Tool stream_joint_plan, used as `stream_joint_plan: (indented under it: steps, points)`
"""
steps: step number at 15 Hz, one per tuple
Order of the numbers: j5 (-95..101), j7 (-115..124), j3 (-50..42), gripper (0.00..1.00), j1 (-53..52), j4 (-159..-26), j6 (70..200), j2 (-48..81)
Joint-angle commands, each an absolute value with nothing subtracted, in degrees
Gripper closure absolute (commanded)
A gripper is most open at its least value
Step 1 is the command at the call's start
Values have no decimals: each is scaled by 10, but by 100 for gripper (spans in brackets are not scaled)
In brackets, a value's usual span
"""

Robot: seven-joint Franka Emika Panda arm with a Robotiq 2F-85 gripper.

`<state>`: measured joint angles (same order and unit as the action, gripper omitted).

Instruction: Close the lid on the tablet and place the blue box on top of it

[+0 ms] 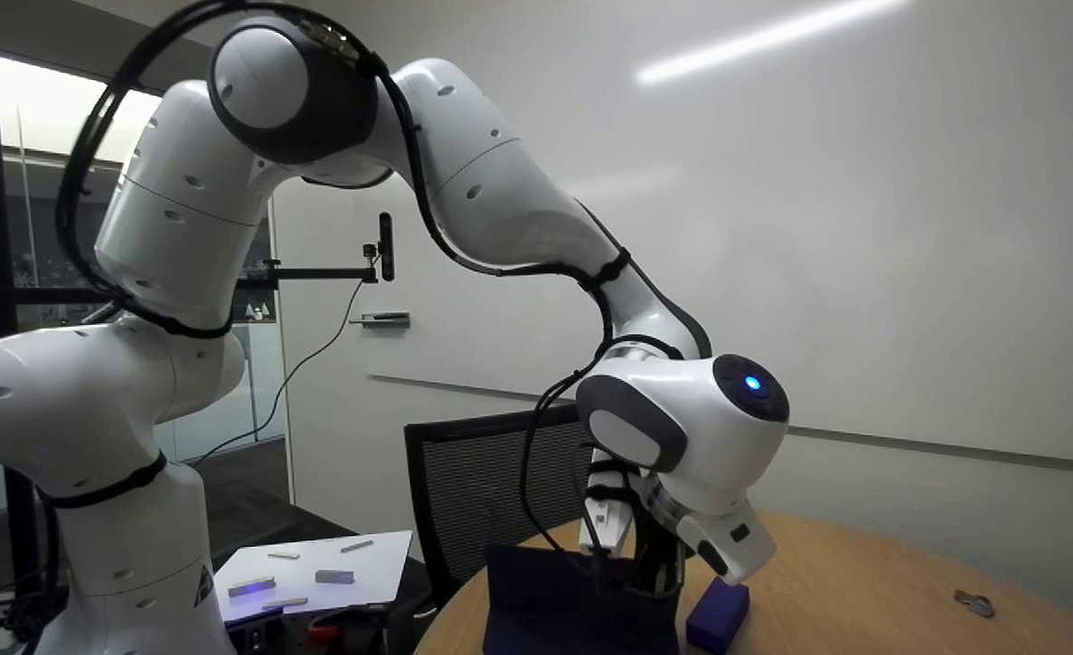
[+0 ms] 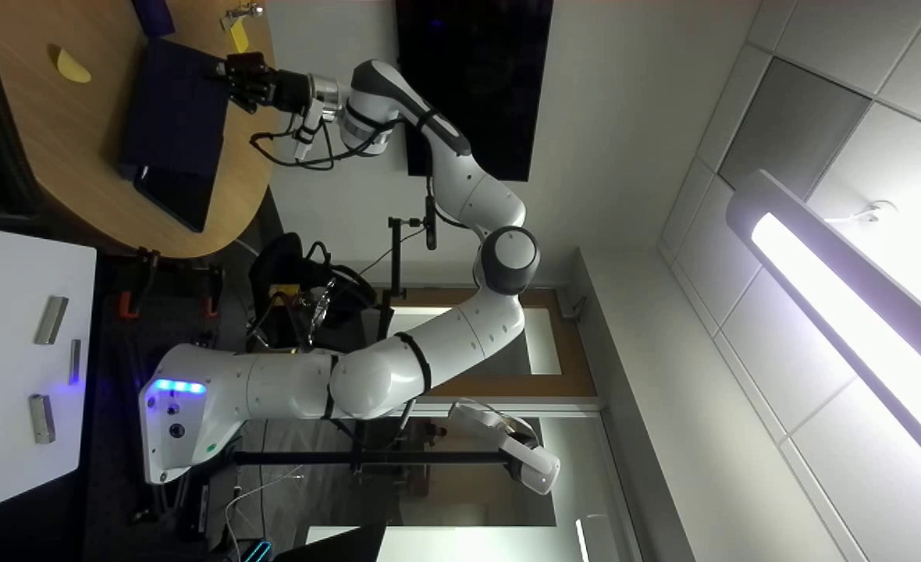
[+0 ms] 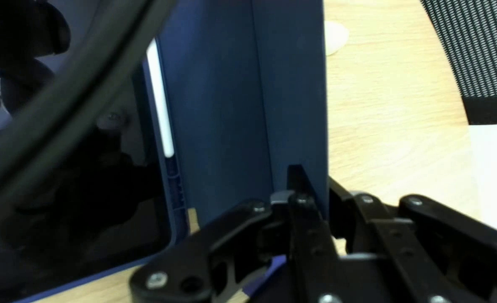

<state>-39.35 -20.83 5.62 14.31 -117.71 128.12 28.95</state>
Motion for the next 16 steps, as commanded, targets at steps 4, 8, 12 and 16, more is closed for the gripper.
stream_joint_plan:
  steps: [4,8,12,16]
  points:
    - [-438,-322,43,98,171,-1175,1184,280]
    - [-455,-353,24,98,180,-1173,1151,283]
    - [-463,-369,-2,98,189,-1169,1123,288]
    - [-470,-384,-24,98,201,-1166,1100,291]
